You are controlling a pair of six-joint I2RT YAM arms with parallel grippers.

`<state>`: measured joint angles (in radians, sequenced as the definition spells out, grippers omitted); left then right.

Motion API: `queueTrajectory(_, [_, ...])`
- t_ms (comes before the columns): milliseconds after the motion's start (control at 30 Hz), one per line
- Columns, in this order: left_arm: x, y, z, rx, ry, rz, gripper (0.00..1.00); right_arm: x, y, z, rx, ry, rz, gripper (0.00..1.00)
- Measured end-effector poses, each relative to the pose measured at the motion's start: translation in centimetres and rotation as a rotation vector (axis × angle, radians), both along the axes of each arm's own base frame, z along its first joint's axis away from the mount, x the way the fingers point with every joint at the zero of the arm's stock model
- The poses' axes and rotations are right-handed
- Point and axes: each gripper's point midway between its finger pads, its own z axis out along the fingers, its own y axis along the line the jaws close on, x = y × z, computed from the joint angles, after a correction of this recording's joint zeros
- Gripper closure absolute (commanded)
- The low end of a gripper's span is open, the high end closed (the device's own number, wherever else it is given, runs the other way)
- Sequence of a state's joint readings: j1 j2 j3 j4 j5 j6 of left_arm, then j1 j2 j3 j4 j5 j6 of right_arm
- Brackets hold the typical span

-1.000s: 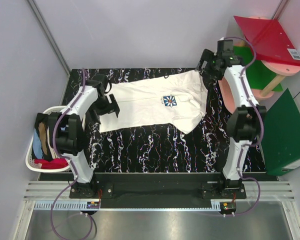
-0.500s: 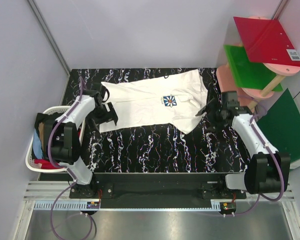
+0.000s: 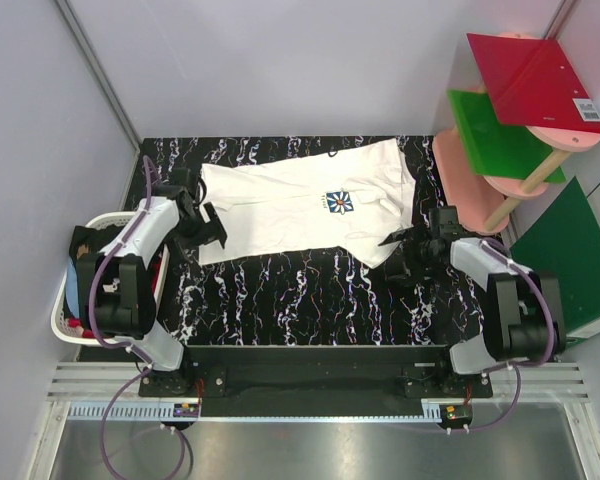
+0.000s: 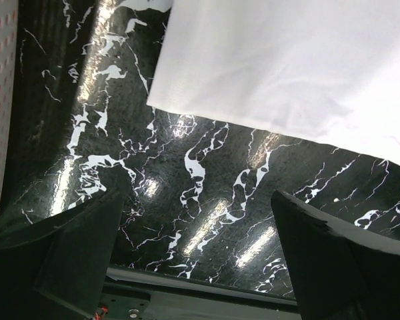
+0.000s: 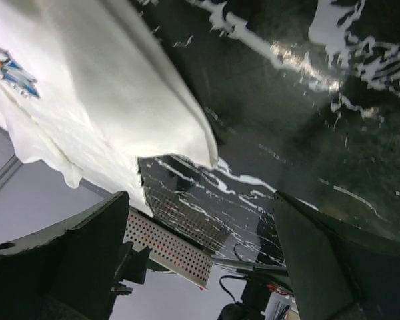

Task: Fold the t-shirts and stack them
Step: Grap the side of the flattened tshirt closest away from the robot with both arms

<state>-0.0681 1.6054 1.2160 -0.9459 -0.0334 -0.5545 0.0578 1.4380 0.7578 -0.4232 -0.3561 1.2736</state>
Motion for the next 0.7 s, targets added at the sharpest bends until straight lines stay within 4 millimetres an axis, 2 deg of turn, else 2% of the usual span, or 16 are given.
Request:
queueTrajectory(167, [0.2, 1.0, 0.0, 0.001, -0.005, 0.033, 0.01, 0.0, 0.5, -3.4, 0.034, 0.112, -0.018, 0.05])
queueTrajectory(267, [0.3, 1.5, 0.0, 0.004, -0.005, 0.048, 0.01, 0.3, 1.0, -3.6, 0.073, 0.134, -0.02, 0.08])
queueTrajectory(333, [0.3, 1.8, 0.0, 0.006, -0.006, 0.057, 0.01, 0.9, 1.3, -3.6, 0.089, 0.127, -0.021, 0.13])
queueTrajectory(433, [0.3, 2.0, 0.1, 0.01, -0.009, 0.067, 0.01, 1.6, 1.8, -3.7, 0.126, 0.125, -0.021, 0.33])
queueTrajectory(467, [0.3, 2.1, 0.2, 0.011, -0.011, 0.07, 0.01, 2.0, 2.0, -3.9, 0.142, 0.123, -0.023, 0.43])
queueTrajectory(500, [0.3, 2.1, 0.3, 0.012, -0.013, 0.073, 0.01, 2.1, 2.3, -4.0, 0.157, 0.125, -0.018, 0.57])
queueTrajectory(533, [0.3, 2.1, 0.3, 0.013, -0.015, 0.077, 0.01, 2.5, 2.4, -4.2, 0.166, 0.121, -0.015, 0.87])
queueTrajectory(633, [0.3, 2.2, 0.4, 0.017, -0.015, 0.085, 0.02, 3.9, 2.5, -4.4, 0.154, 0.079, -0.006, 1.0])
queueTrajectory(700, [0.2, 2.3, 0.3, 0.023, -0.013, 0.09, 0.02, 4.7, 2.5, -4.4, 0.152, 0.059, -0.003, 1.0])
